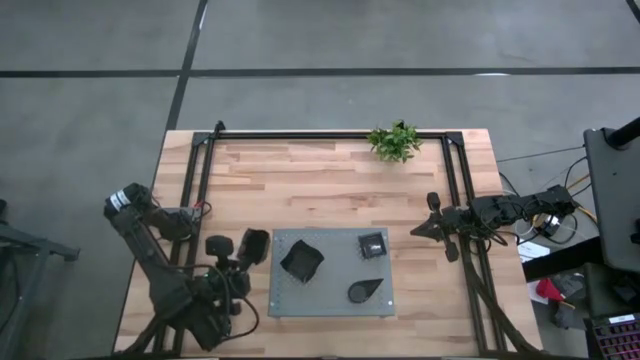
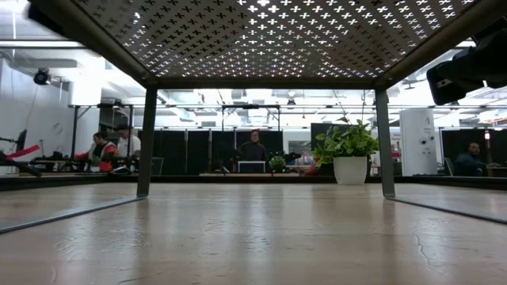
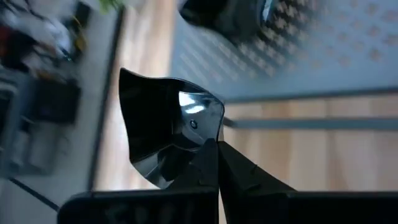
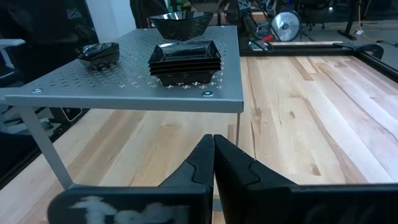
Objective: Pick & Place Mini shaped plates
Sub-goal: Stack the distorted square plate on top of the distorted square plate on the shelf
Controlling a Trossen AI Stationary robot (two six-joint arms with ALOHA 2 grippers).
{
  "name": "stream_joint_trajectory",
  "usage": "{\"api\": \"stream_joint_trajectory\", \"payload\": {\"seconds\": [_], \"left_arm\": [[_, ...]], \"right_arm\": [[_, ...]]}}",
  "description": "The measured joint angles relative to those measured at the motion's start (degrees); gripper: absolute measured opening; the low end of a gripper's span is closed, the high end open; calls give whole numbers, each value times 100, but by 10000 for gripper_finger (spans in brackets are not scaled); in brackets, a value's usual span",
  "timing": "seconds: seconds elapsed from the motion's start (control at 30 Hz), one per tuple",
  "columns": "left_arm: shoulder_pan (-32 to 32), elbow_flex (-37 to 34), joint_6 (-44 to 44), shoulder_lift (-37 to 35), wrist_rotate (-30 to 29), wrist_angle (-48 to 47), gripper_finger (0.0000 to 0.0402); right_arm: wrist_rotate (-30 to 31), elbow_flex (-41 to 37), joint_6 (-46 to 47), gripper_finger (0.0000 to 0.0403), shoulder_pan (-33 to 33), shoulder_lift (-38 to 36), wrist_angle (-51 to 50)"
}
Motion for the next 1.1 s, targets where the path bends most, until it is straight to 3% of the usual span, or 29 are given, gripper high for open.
{"api": "stream_joint_trajectory", "payload": {"seconds": [0.3,0.63,0.8,0.97,1.1], "left_arm": [[253,350,1273,0,-797,198,0],[687,502,4436,4,-803,2234,0],[796,711,4593,4,-729,2332,0],[987,648,4750,89,-266,2697,0],[1016,631,4787,175,-329,2700,0]], "right_arm": [[2,0,0,8,2,0,-1],[0,0,0,8,2,0,1],[1,0,0,8,0,0,1],[-1,0,0,8,2,0,1],[0,0,0,8,0,0,0]]}}
